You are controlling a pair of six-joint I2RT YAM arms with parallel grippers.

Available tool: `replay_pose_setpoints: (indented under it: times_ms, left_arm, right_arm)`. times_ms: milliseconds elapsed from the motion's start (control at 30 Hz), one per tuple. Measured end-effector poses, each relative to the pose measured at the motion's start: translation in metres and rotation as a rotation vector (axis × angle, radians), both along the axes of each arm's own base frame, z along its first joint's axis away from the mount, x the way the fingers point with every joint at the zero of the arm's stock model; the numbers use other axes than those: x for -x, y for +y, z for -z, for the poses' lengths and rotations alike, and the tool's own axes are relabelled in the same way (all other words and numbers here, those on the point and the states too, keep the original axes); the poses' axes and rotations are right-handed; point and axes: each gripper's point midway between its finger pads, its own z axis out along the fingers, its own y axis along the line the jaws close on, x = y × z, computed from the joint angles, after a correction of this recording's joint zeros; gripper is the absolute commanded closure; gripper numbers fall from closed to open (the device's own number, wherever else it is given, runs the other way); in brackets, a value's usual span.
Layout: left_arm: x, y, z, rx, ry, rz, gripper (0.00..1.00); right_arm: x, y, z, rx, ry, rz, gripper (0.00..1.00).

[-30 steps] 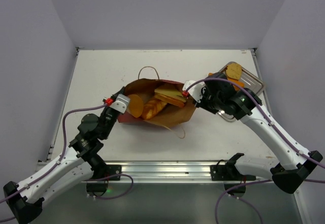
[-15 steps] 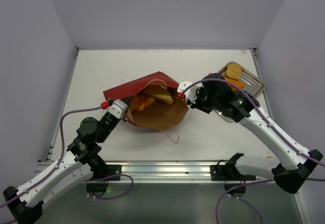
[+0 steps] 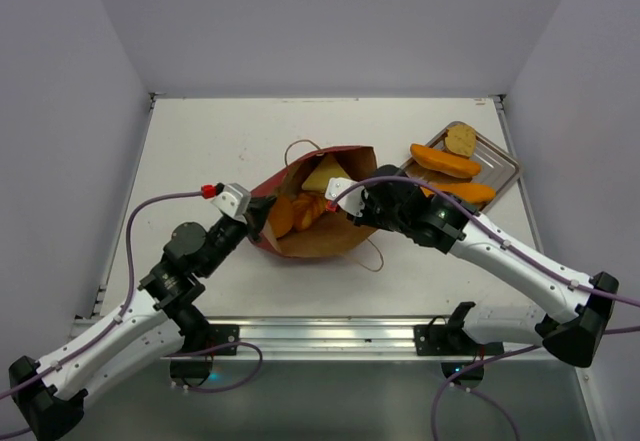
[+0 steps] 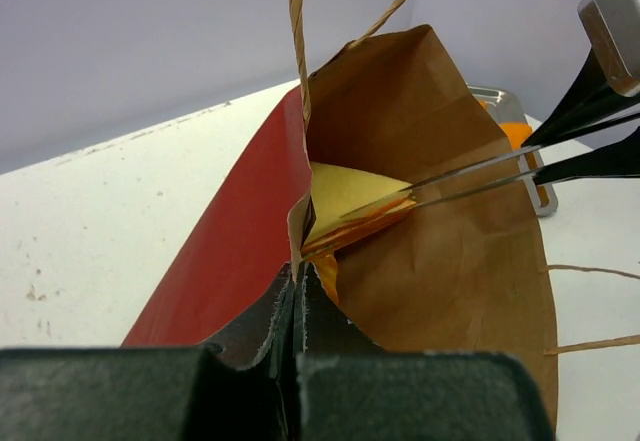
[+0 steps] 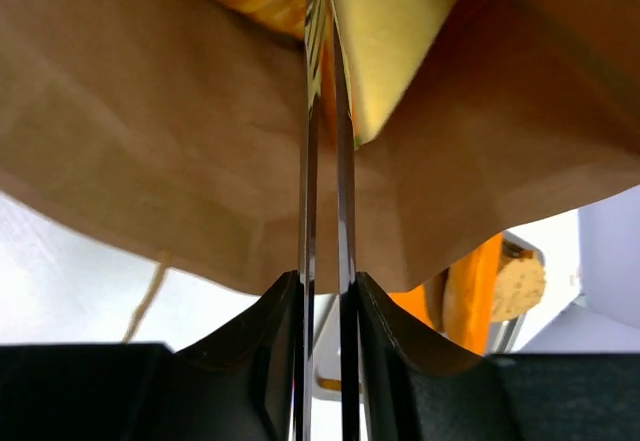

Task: Take the fake bread out of the paper bag

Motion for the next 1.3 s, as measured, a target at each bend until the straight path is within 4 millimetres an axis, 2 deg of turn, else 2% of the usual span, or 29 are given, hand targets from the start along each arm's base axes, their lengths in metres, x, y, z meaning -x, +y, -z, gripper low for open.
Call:
replay_pose_setpoints:
  times_ms: [233, 633, 800, 967, 1067, 1133, 1300]
  left_arm:
    - [0.001, -0.004, 0.003, 0.031, 0.038, 0.013, 1.00]
    - [0.001, -0.005, 0.003, 0.043, 0.045, 0.014, 1.00]
    - [0.002, -0.004, 0.002, 0.044, 0.044, 0.014, 1.00]
    - [0.003, -0.003, 0.001, 0.045, 0.042, 0.014, 1.00]
    - [0.004, -0.002, 0.001, 0.046, 0.041, 0.014, 1.00]
    - [0.004, -0.002, 0.001, 0.046, 0.041, 0.014, 1.00]
    - [0.004, -0.002, 0.001, 0.044, 0.043, 0.014, 1.00]
  right_arm:
    - [-0.011, 0.000, -0.007, 0.028, -0.082, 0.018, 0.62]
    - [-0.017, 0.004, 0.014, 0.097, -0.051, 0.025, 0.59]
    - [-0.025, 0.002, 0.020, 0.138, -0.074, 0.050, 0.60]
    - [-0.032, -0.003, 0.032, 0.199, -0.103, 0.072, 0.67]
    - [-0.033, -0.008, 0.039, 0.233, -0.108, 0.080, 0.77]
    - [-0.033, -0.009, 0.040, 0.242, -0.112, 0.084, 0.83]
    - [-0.033, -0.009, 0.039, 0.238, -0.113, 0.085, 0.90]
